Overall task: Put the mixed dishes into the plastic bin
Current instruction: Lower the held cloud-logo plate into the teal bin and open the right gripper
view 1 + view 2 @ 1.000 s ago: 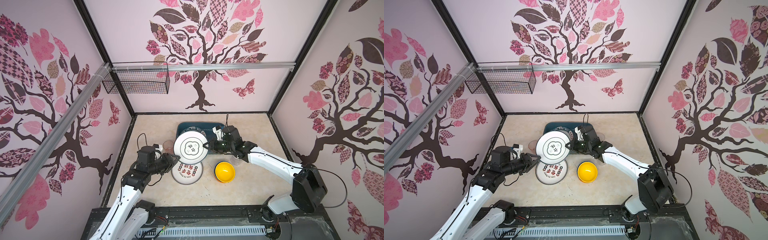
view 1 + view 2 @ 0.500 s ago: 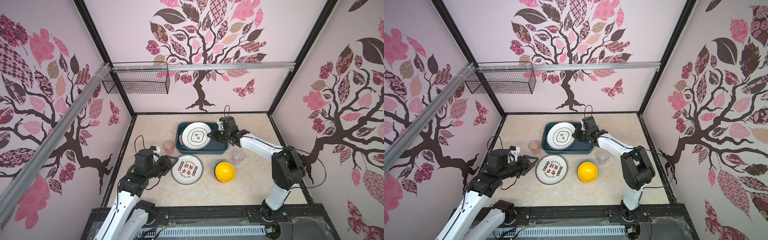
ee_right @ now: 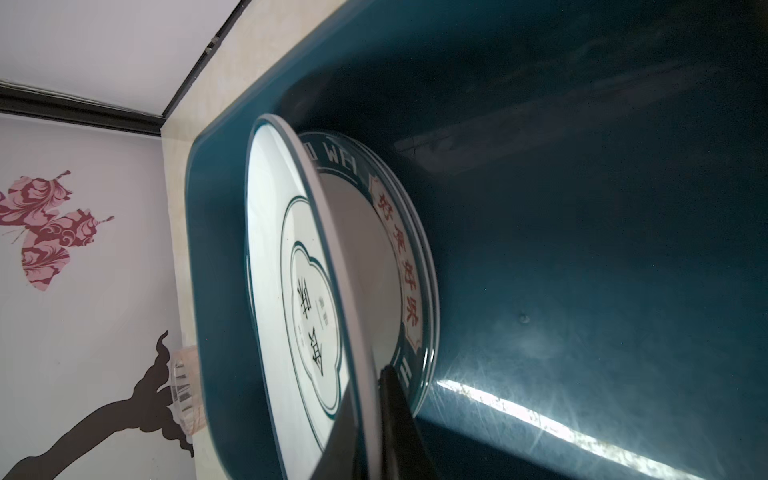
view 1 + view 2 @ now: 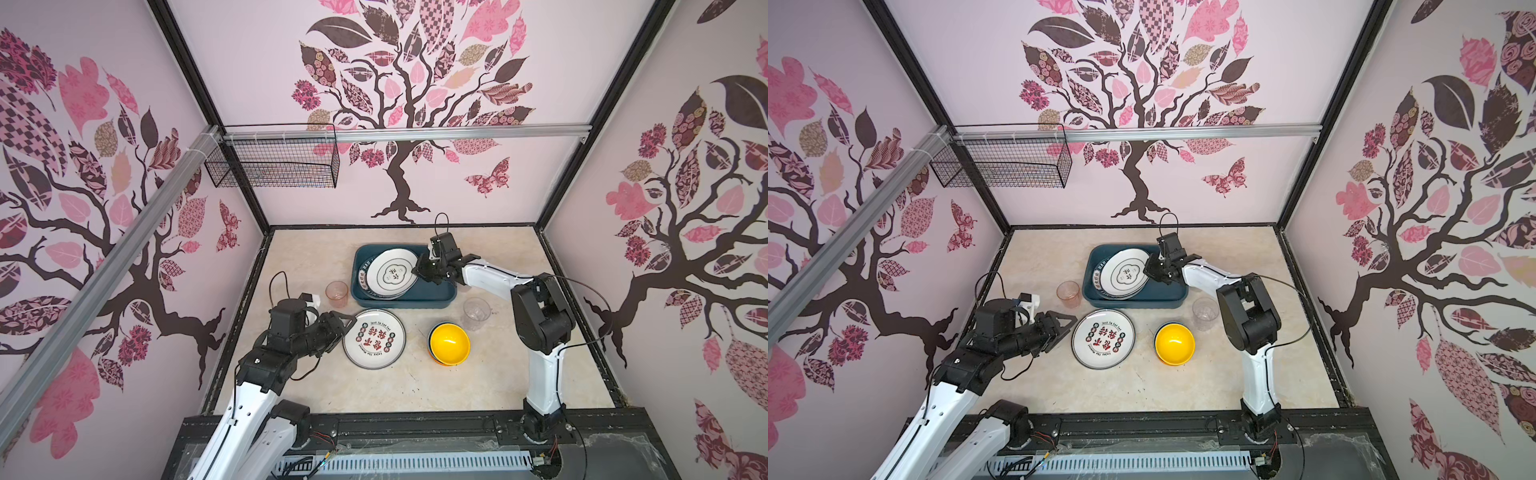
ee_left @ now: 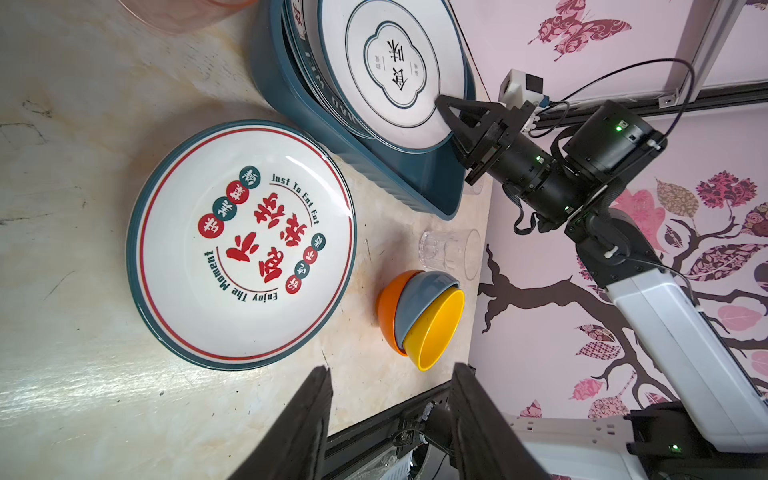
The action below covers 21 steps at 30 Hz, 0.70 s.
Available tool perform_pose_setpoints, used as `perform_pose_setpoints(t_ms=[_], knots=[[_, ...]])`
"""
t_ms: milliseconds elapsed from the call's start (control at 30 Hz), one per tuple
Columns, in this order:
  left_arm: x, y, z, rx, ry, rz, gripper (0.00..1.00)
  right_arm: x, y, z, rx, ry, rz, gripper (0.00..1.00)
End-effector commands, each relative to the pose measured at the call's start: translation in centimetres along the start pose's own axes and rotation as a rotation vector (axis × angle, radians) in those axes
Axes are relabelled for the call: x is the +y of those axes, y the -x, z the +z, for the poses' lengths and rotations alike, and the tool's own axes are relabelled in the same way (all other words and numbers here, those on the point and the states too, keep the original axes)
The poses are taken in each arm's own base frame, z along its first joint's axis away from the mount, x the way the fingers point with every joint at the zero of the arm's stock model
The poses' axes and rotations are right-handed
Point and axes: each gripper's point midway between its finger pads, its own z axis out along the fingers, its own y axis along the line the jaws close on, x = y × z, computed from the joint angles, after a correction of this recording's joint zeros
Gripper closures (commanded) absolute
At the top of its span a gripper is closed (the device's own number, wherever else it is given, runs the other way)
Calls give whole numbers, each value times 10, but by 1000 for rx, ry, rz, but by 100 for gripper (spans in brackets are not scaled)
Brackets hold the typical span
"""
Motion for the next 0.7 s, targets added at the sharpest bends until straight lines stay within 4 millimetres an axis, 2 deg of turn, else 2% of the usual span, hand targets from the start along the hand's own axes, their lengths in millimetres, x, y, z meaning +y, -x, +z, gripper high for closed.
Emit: perform_pose_setpoints(t_ms=[0,233,433,567,667], knots=[[6,-2,2,-1,9,9,50,7,13,10,-21,25,1,96],[11,-4,5,5,17,2,50,3,12,21,-12,28,15,95],[14,-5,7,7,19,-5,50,0,8,30,15,30,26,89],[17,-6,9,9,25,-13,50,-3,5,32,39,11,19,73],[20,-6,10,11,32,-18,50,-7,3,29,42,-15,12,65]])
